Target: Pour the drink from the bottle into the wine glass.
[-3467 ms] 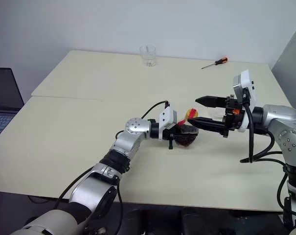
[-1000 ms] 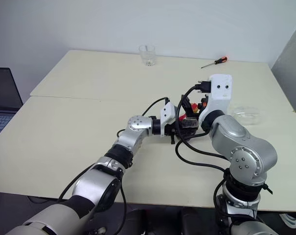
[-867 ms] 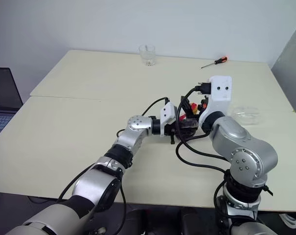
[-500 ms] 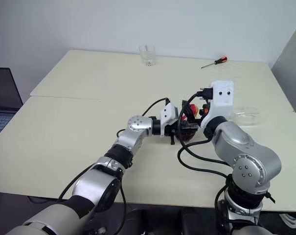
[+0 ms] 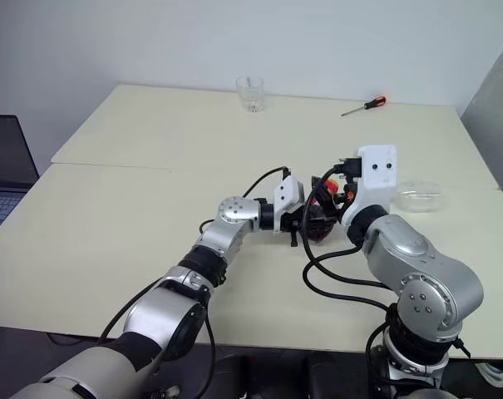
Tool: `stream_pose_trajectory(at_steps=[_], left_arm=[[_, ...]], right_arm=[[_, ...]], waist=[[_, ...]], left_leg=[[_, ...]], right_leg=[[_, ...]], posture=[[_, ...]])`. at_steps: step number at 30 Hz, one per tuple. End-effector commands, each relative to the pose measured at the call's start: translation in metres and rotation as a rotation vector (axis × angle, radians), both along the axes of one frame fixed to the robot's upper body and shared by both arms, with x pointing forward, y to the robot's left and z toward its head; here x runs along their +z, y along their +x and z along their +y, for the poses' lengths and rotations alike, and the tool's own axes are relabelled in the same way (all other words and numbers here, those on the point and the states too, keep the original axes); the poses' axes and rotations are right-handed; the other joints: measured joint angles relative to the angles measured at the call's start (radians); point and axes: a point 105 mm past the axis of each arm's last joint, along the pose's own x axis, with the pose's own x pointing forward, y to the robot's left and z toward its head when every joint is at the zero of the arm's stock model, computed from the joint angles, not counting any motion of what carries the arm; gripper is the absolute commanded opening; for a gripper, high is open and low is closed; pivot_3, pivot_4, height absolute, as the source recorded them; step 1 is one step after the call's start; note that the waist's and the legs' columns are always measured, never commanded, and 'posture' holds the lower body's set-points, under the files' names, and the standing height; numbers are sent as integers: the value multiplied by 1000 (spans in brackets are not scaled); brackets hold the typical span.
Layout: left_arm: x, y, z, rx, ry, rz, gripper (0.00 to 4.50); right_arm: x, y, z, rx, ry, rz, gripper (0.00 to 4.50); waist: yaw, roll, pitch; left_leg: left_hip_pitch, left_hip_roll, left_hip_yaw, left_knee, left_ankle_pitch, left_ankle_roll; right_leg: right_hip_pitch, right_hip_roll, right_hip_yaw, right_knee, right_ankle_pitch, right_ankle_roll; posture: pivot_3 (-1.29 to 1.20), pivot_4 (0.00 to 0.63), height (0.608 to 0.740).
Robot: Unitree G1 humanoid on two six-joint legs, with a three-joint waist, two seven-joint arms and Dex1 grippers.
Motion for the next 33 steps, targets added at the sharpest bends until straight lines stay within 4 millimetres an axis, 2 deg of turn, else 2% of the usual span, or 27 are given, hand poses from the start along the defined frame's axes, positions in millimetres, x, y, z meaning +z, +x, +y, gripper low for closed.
stream_pose_trajectory(at_steps=[1,3,4,12,15,17,19,22,23,26,29,33], left_arm=[[18,2,1,0,-42,-60,800],[17,2,1,-1,-42,-58,800],[17,2,1,-1,-41,-58,800],[16,0,0,-9,-38,-54,799],[17,0,0,-12,-39,-55,798],[18,1,1,-5,-41,-59,798],[18,2,3,7,-44,-61,798],[17,3,6,19,-47,-58,798],[16,2,8,21,-47,-56,798],[15,1,9,23,-48,-54,798],[14,-1,9,23,-51,-51,798],[15,-2,8,23,-52,-50,798]], right_arm=[[17,-6,-9,-38,3,-88,1993],[21,-8,-6,-13,9,-107,1294],[22,-9,-5,-4,11,-115,1188],[21,-15,0,123,-78,-136,1188],[28,-3,-25,101,-82,-145,1188],[34,8,-58,4,-33,-157,1188],[30,16,-94,-128,3,-142,1188],[4,19,-141,-307,14,-82,1188],[-13,18,-161,-390,31,-45,1188],[-55,9,-196,-562,40,34,1188],[-105,-7,-217,-702,-7,132,1188],[-128,-11,-219,-748,-29,159,1188]], waist=[[0,0,0],[0,0,0],[0,0,0],[0,0,0],[0,0,0],[1,0,0],[2,0,0],[3,0,0],[3,0,0],[3,0,0],[2,0,0],[-5,2,-1]], left_leg=[[0,0,0,0,0,0],[0,0,0,0,0,0],[0,0,0,0,0,0],[0,0,0,0,0,0],[0,0,0,0,0,0],[0,-1,0,0,0,0],[0,-1,0,0,0,0],[0,-1,1,0,0,0],[0,0,0,-1,0,0],[0,0,1,-1,0,0],[0,0,2,-1,0,0],[2,0,3,-1,0,0]], right_leg=[[0,0,0,0,0,0],[0,0,0,0,0,0],[0,0,0,0,0,0],[0,0,0,-1,0,0],[0,0,0,-1,0,0],[0,0,0,-1,0,0],[0,0,0,-1,0,0],[0,0,0,-1,0,0],[1,0,0,-1,0,0],[0,0,1,-1,0,0],[0,0,1,-1,0,0],[0,0,3,0,0,0]], posture=[[0,150,740],[0,150,740],[0,150,740],[0,150,740],[0,150,740],[0,150,740],[0,150,740],[0,150,740],[0,150,740],[0,150,740],[0,150,740],[0,150,740]])
